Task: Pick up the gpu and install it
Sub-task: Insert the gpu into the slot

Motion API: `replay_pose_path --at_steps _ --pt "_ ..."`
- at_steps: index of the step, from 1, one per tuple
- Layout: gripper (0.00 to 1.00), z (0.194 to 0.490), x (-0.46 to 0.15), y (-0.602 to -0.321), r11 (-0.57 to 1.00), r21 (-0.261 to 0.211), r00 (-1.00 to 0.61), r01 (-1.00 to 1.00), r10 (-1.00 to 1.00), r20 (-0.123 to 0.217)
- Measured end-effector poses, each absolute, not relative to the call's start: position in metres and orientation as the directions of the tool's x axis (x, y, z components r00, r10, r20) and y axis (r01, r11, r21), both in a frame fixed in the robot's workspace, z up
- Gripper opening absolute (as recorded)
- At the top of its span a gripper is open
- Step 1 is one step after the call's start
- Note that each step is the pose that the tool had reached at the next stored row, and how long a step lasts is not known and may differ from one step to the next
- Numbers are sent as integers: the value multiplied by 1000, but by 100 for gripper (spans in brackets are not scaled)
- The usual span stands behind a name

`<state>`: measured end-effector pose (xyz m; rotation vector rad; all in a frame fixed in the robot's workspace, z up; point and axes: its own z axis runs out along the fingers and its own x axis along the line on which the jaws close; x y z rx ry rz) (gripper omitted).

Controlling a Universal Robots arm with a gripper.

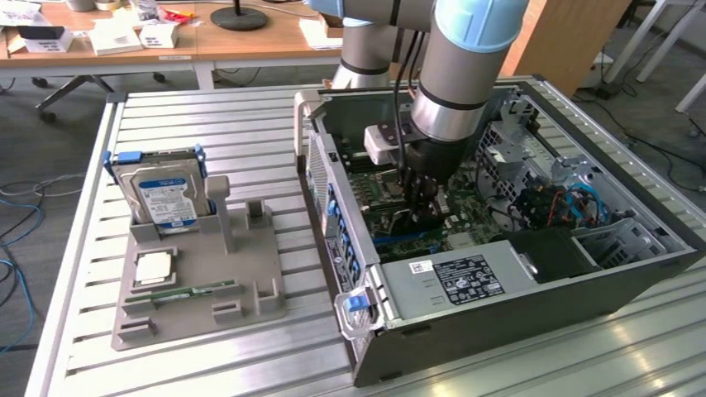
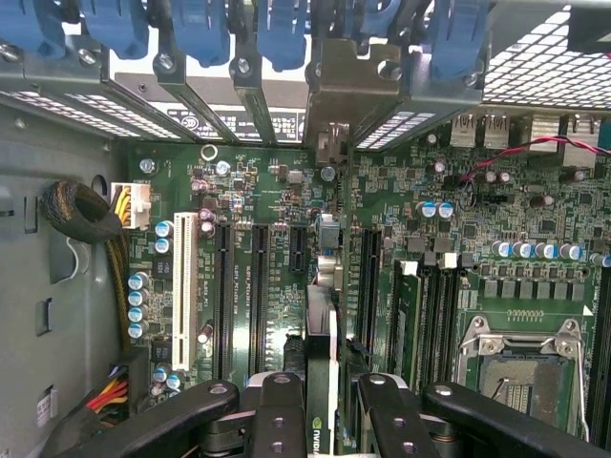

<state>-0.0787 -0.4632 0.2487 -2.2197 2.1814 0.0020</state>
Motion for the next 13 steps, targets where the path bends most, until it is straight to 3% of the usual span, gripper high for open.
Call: replay_pose_path --at_steps 13 --pt "26 249 -80 -463 -17 -27 18 -999 -1000 -21"
